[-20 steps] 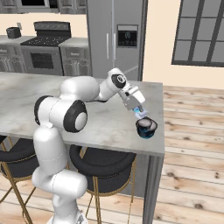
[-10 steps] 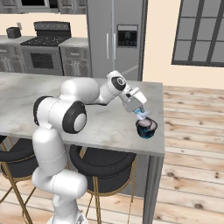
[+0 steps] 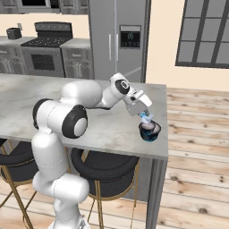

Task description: Stack the yogurt containers by placing the smaller containers on top of the larger containers.

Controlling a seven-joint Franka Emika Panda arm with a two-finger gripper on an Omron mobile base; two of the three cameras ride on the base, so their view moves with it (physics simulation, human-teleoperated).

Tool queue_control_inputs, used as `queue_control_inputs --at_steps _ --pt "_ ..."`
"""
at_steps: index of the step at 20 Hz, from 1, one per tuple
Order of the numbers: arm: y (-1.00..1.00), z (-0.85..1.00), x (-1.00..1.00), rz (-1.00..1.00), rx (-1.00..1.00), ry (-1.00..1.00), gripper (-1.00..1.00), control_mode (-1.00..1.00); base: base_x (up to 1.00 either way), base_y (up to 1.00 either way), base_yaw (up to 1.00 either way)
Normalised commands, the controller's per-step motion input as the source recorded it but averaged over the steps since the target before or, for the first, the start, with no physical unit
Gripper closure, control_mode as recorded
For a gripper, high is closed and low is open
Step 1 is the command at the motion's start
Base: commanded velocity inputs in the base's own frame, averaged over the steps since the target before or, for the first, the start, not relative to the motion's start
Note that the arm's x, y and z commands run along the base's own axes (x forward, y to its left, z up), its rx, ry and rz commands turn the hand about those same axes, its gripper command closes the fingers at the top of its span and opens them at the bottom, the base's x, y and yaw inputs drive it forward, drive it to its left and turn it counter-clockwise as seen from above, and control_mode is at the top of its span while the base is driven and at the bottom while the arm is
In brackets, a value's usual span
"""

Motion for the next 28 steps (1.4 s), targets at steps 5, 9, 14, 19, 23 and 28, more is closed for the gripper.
queue_control_inputs --at_steps 5,9,14,19,23,28 --pt "0.00 0.00 -0.05 0.00 0.01 0.00 1.00 -1.00 0.00 0.00 0.00" --pt "0.00 0.00 -0.01 0.00 0.00 0.00 1.00 -1.00 0.00 0.00 0.00" --pt "0.01 0.00 0.00 0.00 0.00 0.00 1.00 -1.00 0.00 0.00 0.00" --pt "0.06 0.00 0.00 0.00 0.00 0.00 1.00 -1.00 0.00 0.00 0.00" --pt "0.05 0.00 -0.04 0.00 0.00 0.00 1.00 -1.00 0.00 0.00 0.00" --pt "0.00 -0.02 -0.07 0.00 0.00 0.00 1.00 -1.00 0.00 0.00 0.00"
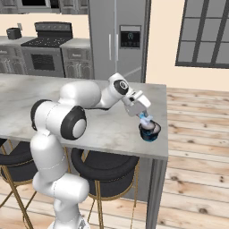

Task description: Stack the yogurt containers by placing the smaller containers on top of the larger containers.

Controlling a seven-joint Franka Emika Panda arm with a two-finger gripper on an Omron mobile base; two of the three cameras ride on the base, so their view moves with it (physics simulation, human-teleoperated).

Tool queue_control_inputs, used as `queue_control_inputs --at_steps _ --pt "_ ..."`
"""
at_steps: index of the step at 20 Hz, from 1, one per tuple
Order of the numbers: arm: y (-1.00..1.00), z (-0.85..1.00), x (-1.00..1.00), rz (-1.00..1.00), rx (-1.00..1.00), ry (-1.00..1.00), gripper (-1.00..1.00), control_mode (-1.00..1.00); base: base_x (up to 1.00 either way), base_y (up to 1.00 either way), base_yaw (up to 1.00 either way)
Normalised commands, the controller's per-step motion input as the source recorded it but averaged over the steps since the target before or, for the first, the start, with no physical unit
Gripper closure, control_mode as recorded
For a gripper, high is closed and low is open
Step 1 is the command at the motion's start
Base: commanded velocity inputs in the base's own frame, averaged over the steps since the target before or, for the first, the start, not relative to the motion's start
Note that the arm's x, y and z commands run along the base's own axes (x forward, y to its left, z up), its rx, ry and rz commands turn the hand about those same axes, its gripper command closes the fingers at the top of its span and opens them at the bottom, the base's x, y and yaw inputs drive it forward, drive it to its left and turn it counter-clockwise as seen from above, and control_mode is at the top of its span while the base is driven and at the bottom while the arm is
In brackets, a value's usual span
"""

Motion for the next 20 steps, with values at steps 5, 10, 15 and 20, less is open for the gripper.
queue_control_inputs --at_steps 5,10,15,20 --pt "0.00 -0.12 -0.02 0.00 0.00 0.00 1.00 -1.00 0.00 0.00 0.00" --pt "0.04 -0.04 0.00 0.00 0.00 -0.02 1.00 -1.00 0.00 0.00 0.00" --pt "0.05 0.00 0.00 0.00 0.00 -0.01 1.00 -1.00 0.00 0.00 0.00" --pt "0.04 0.00 0.00 0.00 0.00 -0.01 1.00 -1.00 0.00 0.00 0.00"
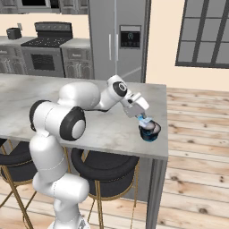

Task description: Stack the yogurt containers by placing the smaller containers on top of the larger containers.

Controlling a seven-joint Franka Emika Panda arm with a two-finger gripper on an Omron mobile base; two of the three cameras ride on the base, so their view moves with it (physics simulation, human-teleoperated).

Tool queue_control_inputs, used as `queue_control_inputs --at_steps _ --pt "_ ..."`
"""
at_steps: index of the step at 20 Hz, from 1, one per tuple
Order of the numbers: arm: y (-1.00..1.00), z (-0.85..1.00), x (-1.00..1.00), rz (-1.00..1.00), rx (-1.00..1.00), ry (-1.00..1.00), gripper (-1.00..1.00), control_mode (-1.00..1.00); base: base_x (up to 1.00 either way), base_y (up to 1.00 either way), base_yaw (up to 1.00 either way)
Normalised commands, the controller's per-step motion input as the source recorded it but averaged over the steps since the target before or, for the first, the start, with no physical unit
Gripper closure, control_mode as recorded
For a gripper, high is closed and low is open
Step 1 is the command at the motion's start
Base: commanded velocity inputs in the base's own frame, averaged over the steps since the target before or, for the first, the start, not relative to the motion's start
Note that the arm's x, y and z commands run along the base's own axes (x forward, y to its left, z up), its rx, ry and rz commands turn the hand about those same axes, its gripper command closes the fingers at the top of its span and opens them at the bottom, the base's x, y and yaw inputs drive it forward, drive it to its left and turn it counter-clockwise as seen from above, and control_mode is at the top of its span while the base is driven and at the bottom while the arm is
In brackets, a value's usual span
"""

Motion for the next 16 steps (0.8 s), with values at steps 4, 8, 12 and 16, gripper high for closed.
queue_control_inputs --at_steps 4,8,12,16 --pt "0.03 0.00 0.04 0.00 0.00 -0.01 1.00 -1.00 0.00 0.00 0.00" --pt "0.02 0.00 0.04 0.00 0.00 0.00 1.00 -1.00 0.00 0.00 0.00" --pt "0.00 -0.02 0.15 0.00 0.00 -0.02 1.00 -1.00 0.00 0.00 0.00" --pt "0.00 -0.04 0.18 0.00 0.00 -0.04 1.00 -1.00 0.00 0.00 0.00"
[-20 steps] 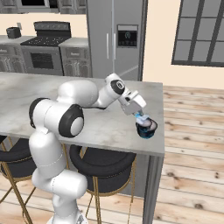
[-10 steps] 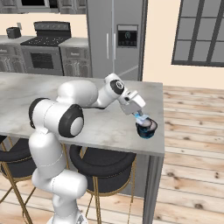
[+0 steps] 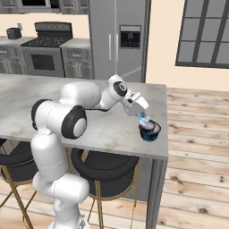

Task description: Stack the yogurt containers by placing the smaller containers on top of the larger containers.

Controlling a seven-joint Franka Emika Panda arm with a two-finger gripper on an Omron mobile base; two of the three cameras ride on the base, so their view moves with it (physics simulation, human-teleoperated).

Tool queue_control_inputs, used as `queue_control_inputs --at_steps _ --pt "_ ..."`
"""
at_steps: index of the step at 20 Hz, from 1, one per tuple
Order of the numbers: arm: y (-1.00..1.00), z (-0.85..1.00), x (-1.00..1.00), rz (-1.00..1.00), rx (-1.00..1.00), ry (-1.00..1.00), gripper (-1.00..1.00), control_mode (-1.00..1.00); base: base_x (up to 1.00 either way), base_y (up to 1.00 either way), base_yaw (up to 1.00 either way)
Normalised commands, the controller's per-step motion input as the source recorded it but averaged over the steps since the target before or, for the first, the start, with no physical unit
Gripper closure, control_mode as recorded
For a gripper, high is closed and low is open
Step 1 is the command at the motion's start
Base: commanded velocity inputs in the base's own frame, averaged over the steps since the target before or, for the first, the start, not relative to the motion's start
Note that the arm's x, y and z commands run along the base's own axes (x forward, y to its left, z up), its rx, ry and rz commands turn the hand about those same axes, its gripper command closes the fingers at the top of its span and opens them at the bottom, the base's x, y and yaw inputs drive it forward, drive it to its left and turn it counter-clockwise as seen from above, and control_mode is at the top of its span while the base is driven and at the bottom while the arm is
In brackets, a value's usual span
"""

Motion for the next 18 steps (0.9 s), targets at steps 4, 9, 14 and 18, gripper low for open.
queue_control_inputs --at_steps 4,9,14,18 --pt "0.00 -0.09 0.04 0.00 0.00 -0.05 1.00 -1.00 0.00 0.00 0.00" --pt "0.00 -0.17 0.00 0.00 0.00 -0.04 1.00 -1.00 0.00 0.00 0.00" --pt "0.00 -0.07 0.11 0.00 0.00 -0.06 1.00 -1.00 0.00 0.00 0.00" --pt "0.00 0.00 0.26 0.00 0.00 -0.06 1.00 -1.00 0.00 0.00 0.00"
